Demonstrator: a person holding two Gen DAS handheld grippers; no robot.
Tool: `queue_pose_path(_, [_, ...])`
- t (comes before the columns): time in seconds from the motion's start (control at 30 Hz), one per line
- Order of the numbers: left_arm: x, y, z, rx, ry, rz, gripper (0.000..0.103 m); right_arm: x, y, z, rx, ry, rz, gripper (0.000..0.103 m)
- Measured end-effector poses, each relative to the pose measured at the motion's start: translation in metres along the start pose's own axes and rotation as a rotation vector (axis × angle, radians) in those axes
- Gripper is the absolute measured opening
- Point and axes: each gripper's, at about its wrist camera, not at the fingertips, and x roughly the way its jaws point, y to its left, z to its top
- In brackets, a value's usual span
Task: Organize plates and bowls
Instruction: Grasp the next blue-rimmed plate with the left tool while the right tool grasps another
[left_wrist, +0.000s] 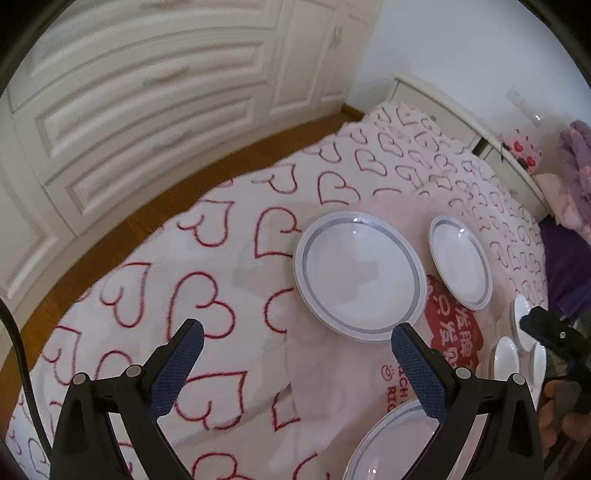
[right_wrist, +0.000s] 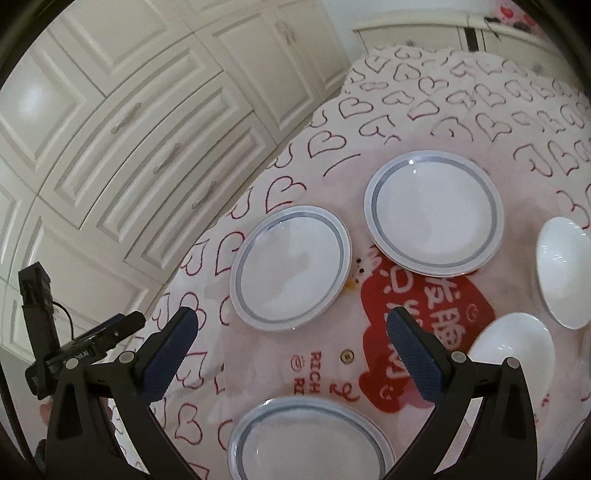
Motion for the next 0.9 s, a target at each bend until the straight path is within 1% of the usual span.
queue_pose_path(0.13, [0.034, 0.003, 0.025, 0.0, 0.036, 0.008, 0.1, 0.03, -0.013, 0.008, 0.042, 0.05, 0.012, 0.103])
queue_pose_path(0.23, [0.067, 0.009, 0.042, -0.022, 0.08, -0.011, 0.098, 0.053, -0.025, 0.013, 0.082, 0.088, 0.031, 0.103])
queue_pose_path(0.33, [0.098, 0.018, 0.056, -0.054, 0.124, -0.017, 0.094, 0.074, -0.037, 0.018, 0.131, 0.119, 0.054, 0.103])
queue_pose_path(0.37, [0.111, 0.021, 0.062, -0.063, 0.14, -0.022, 0.091, 0.08, -0.042, 0.019, 0.144, 0.127, 0.056, 0.103])
queue_pose_path(0.47, [0.141, 0.028, 0.075, -0.078, 0.174, -0.021, 0.088, 0.096, -0.051, 0.022, 0.161, 0.147, 0.056, 0.103])
queue_pose_path(0.5, [0.152, 0.032, 0.079, -0.085, 0.187, -0.024, 0.084, 0.102, -0.054, 0.023, 0.165, 0.154, 0.058, 0.103])
queue_pose_path(0.57, [0.167, 0.034, 0.081, -0.096, 0.206, -0.035, 0.081, 0.111, -0.059, 0.026, 0.175, 0.166, 0.061, 0.103])
queue_pose_path(0.67, [0.187, 0.04, 0.086, -0.105, 0.219, -0.04, 0.08, 0.123, -0.065, 0.031, 0.191, 0.175, 0.074, 0.101])
queue_pose_path(0.73, [0.197, 0.042, 0.089, -0.104, 0.226, -0.043, 0.076, 0.13, -0.066, 0.033, 0.197, 0.179, 0.083, 0.1])
queue_pose_path(0.77, [0.202, 0.042, 0.089, -0.104, 0.23, -0.044, 0.074, 0.134, -0.067, 0.035, 0.2, 0.18, 0.089, 0.099])
queue_pose_path(0.9, [0.219, 0.046, 0.092, -0.117, 0.24, -0.047, 0.073, 0.149, -0.068, 0.039, 0.208, 0.184, 0.119, 0.093])
